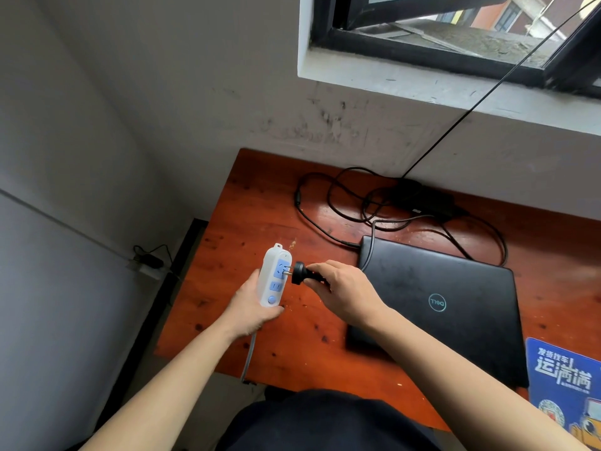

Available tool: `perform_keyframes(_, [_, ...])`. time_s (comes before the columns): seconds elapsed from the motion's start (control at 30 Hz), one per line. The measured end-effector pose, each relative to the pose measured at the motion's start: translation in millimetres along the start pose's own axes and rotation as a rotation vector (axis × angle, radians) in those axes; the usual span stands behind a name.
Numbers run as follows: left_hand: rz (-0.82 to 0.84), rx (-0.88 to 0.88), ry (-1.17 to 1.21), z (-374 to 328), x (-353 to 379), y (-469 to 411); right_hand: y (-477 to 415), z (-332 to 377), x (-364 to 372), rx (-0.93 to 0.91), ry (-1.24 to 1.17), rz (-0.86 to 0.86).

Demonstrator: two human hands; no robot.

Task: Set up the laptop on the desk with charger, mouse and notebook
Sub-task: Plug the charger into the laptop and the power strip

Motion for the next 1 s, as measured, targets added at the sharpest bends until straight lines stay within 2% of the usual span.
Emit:
perform_keyframes(0.43, [0.031, -0.008, -0.011, -2.2, 1.6, 4.1, 2.9, 6.0, -2.5, -0.037, 0.019, 0.021])
perform_keyframes(0.8, [0.016, -0.057, 0.006, 3.1, -0.7, 6.9, 8.2, 11.2, -8.2, -0.044, -0.010, -0.059])
perform_keyframes(1.0, [0.007, -0.036, -0.014, -4.5, -2.0, 8.7, 9.9, 5.9, -10.9, 0.050, -0.087, -0.105])
Point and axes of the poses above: each hand's wrist, its own y-axis away from the middle knuckle, its own x-axis out of the palm, z = x × y, the point moved 10 cm from there along -y, towards the middle knuckle
